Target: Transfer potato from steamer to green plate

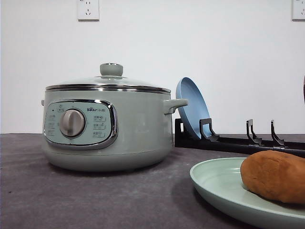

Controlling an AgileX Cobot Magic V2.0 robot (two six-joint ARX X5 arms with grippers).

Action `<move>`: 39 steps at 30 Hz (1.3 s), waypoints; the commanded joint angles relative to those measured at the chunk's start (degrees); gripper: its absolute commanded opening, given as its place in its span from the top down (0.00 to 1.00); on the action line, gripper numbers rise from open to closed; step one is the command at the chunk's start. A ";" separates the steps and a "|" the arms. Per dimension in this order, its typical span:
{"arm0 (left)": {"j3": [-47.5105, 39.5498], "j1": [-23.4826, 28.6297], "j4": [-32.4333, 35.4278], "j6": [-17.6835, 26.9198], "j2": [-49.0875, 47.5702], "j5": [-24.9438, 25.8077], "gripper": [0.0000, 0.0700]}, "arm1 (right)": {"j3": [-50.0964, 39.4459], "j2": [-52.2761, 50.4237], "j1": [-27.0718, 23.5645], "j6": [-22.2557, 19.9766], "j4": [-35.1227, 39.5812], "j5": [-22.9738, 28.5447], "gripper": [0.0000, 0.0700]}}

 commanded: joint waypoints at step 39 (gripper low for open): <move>-1.18 -0.05 -0.46 0.94 0.02 0.03 0.98 | -1.13 -1.67 -0.29 0.73 -6.52 3.98 0.98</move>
